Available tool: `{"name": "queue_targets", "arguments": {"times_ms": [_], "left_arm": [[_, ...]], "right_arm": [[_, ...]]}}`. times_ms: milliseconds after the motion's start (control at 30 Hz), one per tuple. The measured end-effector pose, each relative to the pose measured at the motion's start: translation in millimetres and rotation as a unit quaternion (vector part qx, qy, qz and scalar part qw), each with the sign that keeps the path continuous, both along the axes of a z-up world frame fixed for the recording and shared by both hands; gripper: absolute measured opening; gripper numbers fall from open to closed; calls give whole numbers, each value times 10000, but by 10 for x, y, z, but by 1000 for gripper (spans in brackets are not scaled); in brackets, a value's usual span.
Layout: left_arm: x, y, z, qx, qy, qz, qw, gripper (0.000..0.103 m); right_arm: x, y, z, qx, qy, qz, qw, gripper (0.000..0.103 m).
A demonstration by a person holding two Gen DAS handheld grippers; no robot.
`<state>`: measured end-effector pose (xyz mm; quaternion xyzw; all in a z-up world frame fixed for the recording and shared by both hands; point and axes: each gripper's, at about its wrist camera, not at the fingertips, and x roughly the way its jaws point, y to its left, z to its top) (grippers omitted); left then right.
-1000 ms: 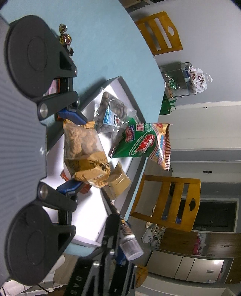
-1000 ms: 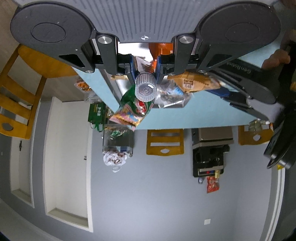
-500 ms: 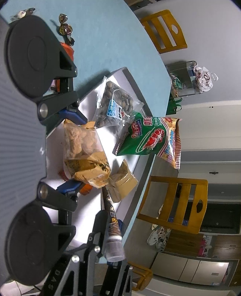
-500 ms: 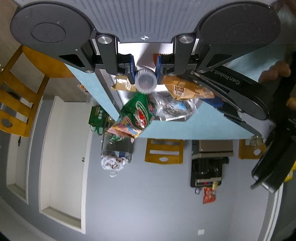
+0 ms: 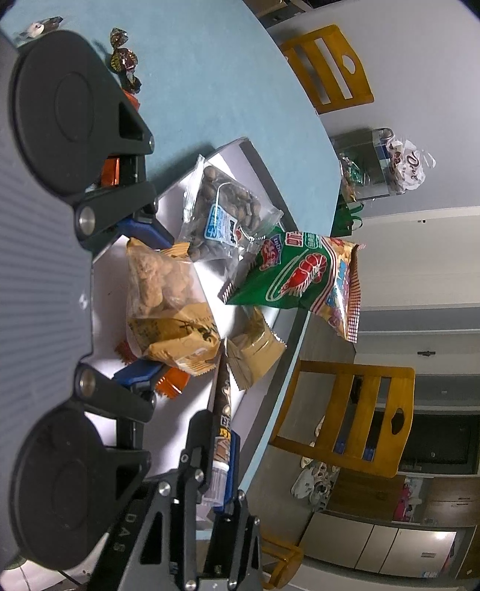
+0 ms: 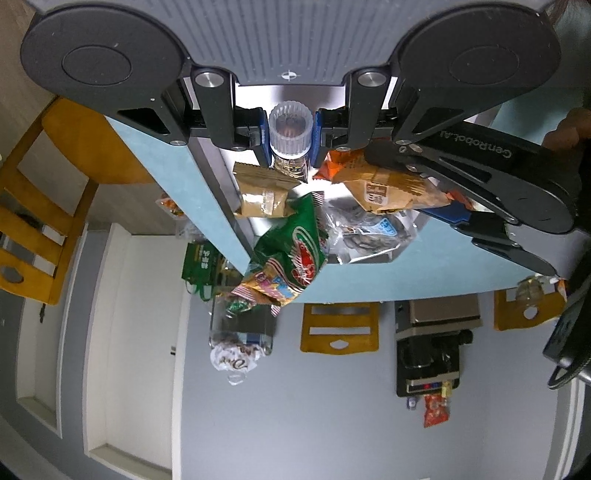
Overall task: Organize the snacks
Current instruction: 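Lower the peanut bag and tube into the tray and open both grippers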
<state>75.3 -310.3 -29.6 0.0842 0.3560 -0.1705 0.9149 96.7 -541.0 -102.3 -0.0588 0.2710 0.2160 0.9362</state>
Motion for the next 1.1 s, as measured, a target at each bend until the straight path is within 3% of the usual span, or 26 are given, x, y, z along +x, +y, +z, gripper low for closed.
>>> {"name": "queue_targets", "arguments": {"times_ms": [233,633,1100], "left_arm": [[28,-59,-2,33,2,6,10000,63],[-121,-228,-52,45,30,-439,9990,63],[-150,-238,-71,-28,2,-644,9979,64]], "right_arm": [[71,-58,-49,-60,164,-176,9997,24],[117,-124,-72,-110,295,-406,9987,24],[62,-154,22,48,174,-423,9989,28]]}}
